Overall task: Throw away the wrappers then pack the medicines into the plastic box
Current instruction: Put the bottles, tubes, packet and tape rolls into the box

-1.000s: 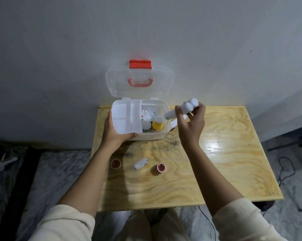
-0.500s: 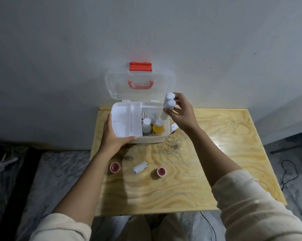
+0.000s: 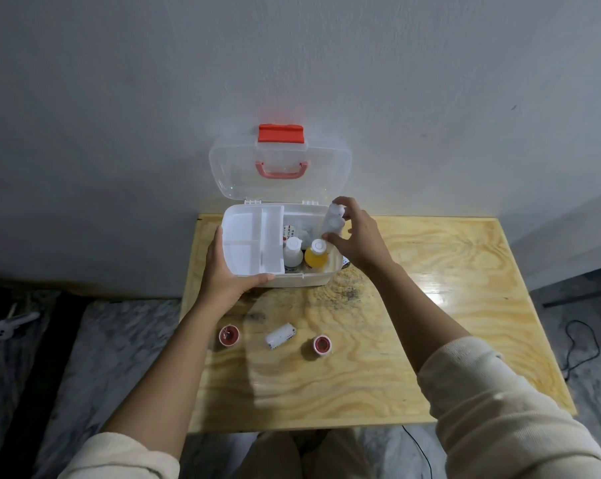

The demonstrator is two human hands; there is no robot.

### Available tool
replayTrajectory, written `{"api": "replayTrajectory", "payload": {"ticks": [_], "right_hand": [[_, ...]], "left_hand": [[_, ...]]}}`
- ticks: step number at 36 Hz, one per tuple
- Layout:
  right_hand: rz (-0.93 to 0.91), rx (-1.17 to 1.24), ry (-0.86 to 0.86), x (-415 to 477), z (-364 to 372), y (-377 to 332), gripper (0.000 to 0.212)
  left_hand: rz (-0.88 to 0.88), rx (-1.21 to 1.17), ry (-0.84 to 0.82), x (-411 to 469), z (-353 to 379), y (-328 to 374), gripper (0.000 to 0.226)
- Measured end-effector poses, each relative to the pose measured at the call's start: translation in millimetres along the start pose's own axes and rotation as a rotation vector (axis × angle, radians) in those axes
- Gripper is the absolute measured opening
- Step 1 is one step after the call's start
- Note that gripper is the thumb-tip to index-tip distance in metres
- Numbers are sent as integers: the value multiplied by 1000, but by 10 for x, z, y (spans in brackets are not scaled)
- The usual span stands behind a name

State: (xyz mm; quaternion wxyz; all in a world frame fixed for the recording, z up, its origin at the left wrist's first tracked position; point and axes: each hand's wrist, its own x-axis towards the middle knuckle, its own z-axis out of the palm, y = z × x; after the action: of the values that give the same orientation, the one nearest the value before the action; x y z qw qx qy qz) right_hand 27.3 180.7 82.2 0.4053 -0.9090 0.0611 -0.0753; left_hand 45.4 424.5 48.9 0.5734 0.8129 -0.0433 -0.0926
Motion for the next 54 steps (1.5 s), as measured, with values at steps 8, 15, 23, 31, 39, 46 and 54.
{"api": "replayTrajectory", "payload": {"ticks": [8, 15, 23, 31, 39, 46, 54], "right_hand": [[-42, -213, -3, 103, 115, 72, 43], [-28, -179, -21, 115, 146, 77, 48], [-53, -151, -18, 59, 76, 66, 46], [-15, -102, 31, 9, 128, 81, 42], [80, 52, 245, -122, 83, 217, 24], [205, -219, -78, -254, 94, 672, 53], [136, -517, -51, -531, 17, 794, 27]], "left_hand": [[-19, 17, 3, -10, -3, 10, 105], [-20, 9, 5, -32, 4, 78, 101], [-45, 13, 10, -59, 6, 113, 103], [-42, 18, 6, -50, 3, 85, 104], [-7, 10, 0, -31, 6, 43, 106], [5, 14, 12, -33, 23, 27, 104], [7, 21, 14, -26, 30, -20, 106]]}}
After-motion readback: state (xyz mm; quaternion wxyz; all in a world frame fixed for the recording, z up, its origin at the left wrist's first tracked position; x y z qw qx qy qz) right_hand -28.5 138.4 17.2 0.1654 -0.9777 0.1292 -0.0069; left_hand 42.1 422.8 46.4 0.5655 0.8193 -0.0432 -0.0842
